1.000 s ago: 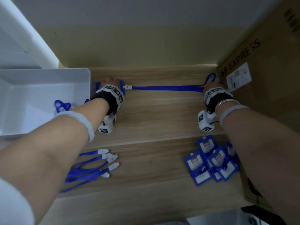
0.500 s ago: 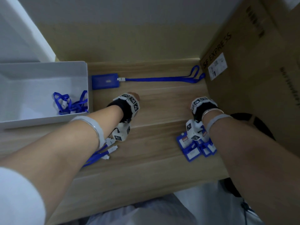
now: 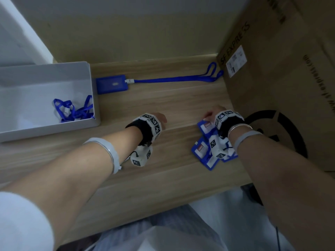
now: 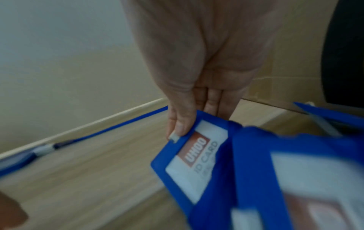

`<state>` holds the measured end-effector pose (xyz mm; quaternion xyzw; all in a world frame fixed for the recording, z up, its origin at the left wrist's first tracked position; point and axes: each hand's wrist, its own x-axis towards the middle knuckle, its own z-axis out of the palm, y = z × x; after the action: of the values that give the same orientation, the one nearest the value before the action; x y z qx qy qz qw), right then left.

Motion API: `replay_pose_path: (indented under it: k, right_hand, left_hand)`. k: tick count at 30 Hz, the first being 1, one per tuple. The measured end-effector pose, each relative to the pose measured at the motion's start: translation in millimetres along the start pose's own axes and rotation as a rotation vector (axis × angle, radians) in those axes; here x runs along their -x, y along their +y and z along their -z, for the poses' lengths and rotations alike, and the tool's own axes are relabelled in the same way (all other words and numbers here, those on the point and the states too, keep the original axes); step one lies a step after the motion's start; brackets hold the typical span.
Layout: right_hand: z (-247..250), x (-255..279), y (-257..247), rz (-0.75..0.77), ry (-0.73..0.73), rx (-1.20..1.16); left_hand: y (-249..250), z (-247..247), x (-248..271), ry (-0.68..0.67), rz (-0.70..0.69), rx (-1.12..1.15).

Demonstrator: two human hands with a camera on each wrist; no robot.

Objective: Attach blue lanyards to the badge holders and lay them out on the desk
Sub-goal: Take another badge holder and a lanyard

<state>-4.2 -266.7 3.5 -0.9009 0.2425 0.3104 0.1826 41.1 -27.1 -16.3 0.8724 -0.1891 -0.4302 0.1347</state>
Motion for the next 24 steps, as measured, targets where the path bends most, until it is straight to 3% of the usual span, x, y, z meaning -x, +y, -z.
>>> replay_pose_path:
  k: [4, 7, 12, 15, 20, 24]
  right_hand:
    - [6, 2, -30, 0.122, 0.094, -0.264]
    - [7, 6, -59, 0.203, 0.086, -0.382]
    - [2, 8, -92, 0.278, 0.014, -0.489]
    - [-5, 10, -102, 0.311, -0.030, -0.526]
    - [-19, 15, -114, 0.452, 0.059, -0.151]
    - [-30, 18, -123, 0.444, 0.082, -0.077]
  left_hand:
    - [11, 1, 5, 0.027, -0.023, 0.174]
    - [21, 3, 8, 0.108, -0.033, 0.279]
    - [13, 11, 11, 0.053, -0.007, 0.479]
    - [-2, 15, 14, 0.097, 0.027, 0.494]
    - [-27, 17, 16, 0.188, 0.087, 0.578]
    - [-35, 22, 23, 0.224, 0.088, 0.568]
